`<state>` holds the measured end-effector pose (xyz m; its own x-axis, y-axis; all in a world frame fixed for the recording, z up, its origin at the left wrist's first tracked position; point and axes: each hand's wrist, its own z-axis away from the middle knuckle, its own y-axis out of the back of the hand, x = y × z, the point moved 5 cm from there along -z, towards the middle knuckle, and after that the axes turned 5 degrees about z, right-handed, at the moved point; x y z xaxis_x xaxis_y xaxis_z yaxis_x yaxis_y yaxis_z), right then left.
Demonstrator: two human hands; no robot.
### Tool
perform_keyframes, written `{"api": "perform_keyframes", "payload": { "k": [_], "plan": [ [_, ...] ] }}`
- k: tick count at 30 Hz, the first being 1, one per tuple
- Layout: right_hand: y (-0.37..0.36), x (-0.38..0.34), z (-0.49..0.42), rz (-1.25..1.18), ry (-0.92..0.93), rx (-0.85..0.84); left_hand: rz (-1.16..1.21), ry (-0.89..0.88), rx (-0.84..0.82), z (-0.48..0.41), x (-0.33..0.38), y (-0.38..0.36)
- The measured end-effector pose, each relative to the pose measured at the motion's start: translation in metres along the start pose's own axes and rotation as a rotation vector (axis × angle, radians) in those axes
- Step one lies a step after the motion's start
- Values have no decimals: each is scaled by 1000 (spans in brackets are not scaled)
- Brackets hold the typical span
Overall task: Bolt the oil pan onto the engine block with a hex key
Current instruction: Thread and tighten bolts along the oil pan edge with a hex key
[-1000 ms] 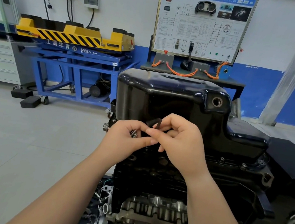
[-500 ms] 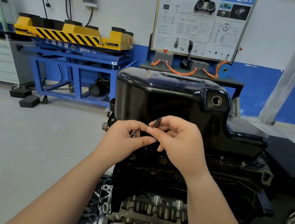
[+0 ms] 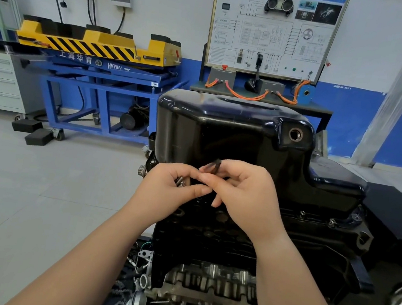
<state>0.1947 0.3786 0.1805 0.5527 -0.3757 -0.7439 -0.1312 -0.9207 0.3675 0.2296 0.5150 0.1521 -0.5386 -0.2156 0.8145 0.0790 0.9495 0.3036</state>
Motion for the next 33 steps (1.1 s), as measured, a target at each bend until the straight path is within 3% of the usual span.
{"api": "perform_keyframes", "payload": {
  "k": [5,11,17,29,33],
  "plan": [
    [-5,5,-1,-26,-40,45,-28,-4,15,0,0,0],
    [-5,6,1,-6,-24,-73,17,44,18,0,-1,3],
    [-3,7,-1,-17,-23,22,-14,15,21,1,0,1],
    [-10,-6,0,115,109,-155,44,16,11,0,-3,-2],
    [2,-19,-4,39,139,-179,73,33,5,1,-5,-2]
  ]
}}
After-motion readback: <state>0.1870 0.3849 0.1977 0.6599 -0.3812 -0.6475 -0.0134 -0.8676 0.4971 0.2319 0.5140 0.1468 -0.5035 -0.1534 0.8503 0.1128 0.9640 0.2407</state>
